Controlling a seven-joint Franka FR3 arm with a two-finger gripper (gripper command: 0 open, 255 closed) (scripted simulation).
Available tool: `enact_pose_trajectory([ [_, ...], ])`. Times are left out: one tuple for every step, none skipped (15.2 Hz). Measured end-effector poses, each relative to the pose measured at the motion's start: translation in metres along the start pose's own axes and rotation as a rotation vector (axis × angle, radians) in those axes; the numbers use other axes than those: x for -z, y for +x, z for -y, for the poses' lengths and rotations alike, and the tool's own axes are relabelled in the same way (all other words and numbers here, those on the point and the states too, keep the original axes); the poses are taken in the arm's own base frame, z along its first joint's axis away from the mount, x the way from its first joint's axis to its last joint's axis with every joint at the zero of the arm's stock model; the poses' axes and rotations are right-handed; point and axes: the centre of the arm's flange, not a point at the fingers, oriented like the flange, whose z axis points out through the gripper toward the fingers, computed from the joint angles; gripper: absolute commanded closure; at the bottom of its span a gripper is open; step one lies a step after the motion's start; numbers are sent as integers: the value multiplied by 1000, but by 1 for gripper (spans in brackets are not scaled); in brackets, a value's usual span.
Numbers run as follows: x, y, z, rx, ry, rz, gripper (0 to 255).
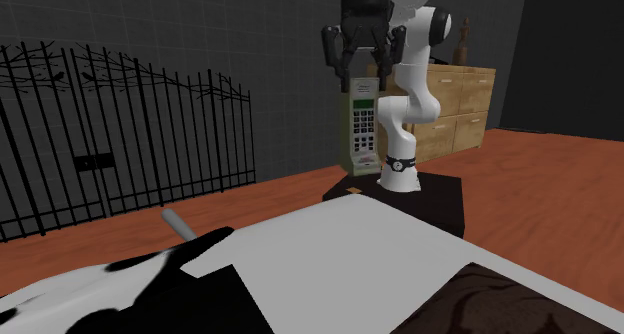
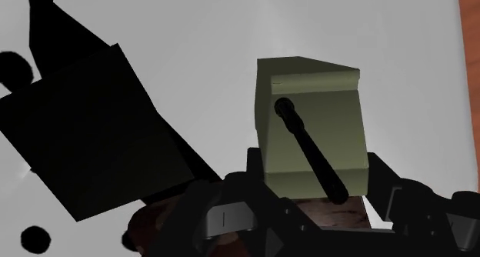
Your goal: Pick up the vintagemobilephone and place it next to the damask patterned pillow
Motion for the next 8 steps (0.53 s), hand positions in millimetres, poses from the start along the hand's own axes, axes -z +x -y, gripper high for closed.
enact_pose_trajectory([
  [-4, 11, 0, 1, 0, -1, 255],
  [-8, 25, 0, 0, 0, -1, 255],
  [-14, 38, 0, 0, 0, -1, 255],
  [-20, 52, 0, 0, 0, -1, 255],
  [-24, 64, 1, 0, 1, 0, 255],
  [-29, 68, 1, 1, 1, 0, 255],
  [-34, 71, 1, 0, 1, 0, 255],
  [-39, 72, 1, 1, 1, 0, 255],
])
